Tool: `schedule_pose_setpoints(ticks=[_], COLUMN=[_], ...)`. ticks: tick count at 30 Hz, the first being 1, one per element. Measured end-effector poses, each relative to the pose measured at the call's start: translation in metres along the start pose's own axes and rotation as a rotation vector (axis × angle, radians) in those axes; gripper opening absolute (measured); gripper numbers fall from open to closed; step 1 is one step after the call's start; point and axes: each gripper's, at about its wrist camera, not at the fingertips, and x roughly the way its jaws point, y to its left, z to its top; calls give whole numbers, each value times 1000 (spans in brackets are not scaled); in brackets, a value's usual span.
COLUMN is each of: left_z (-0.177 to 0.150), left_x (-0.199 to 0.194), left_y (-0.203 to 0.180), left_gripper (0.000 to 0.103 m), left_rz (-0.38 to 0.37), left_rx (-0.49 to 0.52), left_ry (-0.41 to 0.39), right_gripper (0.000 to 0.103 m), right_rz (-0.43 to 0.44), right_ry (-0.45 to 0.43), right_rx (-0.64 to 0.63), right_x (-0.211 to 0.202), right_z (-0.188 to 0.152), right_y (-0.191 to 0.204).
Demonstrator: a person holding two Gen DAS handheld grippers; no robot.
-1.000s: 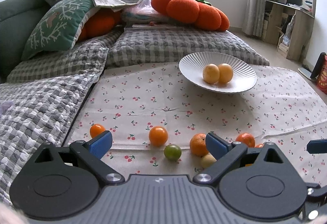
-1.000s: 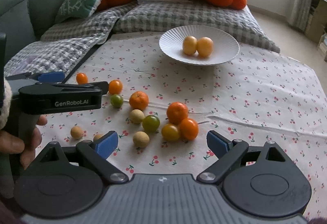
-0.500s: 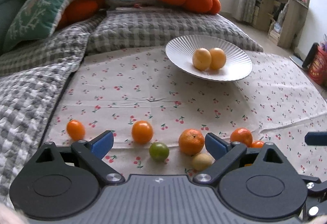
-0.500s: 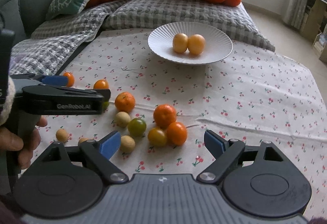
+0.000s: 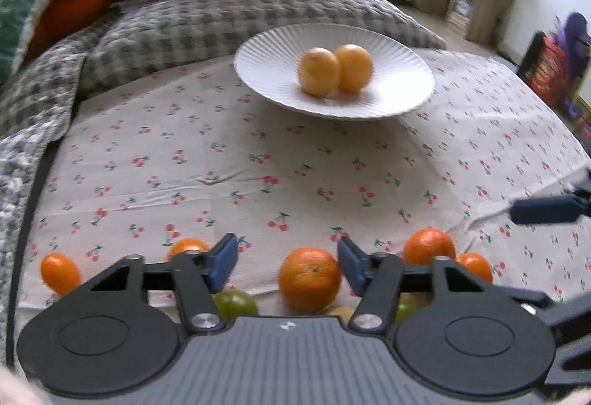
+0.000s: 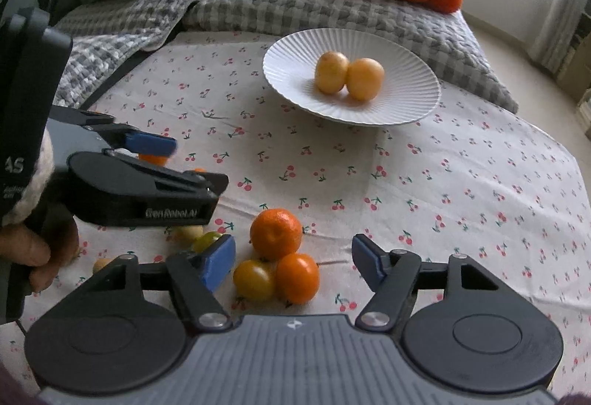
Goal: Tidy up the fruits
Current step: 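Grasp a mandarin with the left tool while the right tool grasps another mandarin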
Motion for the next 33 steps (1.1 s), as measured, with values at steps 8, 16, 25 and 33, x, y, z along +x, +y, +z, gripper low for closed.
schedule_pose_setpoints(ticks=[8, 16, 25, 33], left_z=[-4, 0, 8, 28], left_x=[7, 0, -12, -15], left_y=[2, 9, 23, 24], left_gripper=[26, 26, 26, 26], left_rz=[-52, -76, -106, -98], left_rx=[-6, -59, -125, -139], left_ry=[17, -13, -58, -103], right_gripper=[54, 34, 33, 33], right_rz=[21, 82, 106, 85], right_ry=[10, 26, -21, -82], right_rx=[-41, -63, -17, 105], right_x=[21, 33, 12, 5], right_z=[4, 9, 24, 43], right_y=[-2, 7, -2, -43])
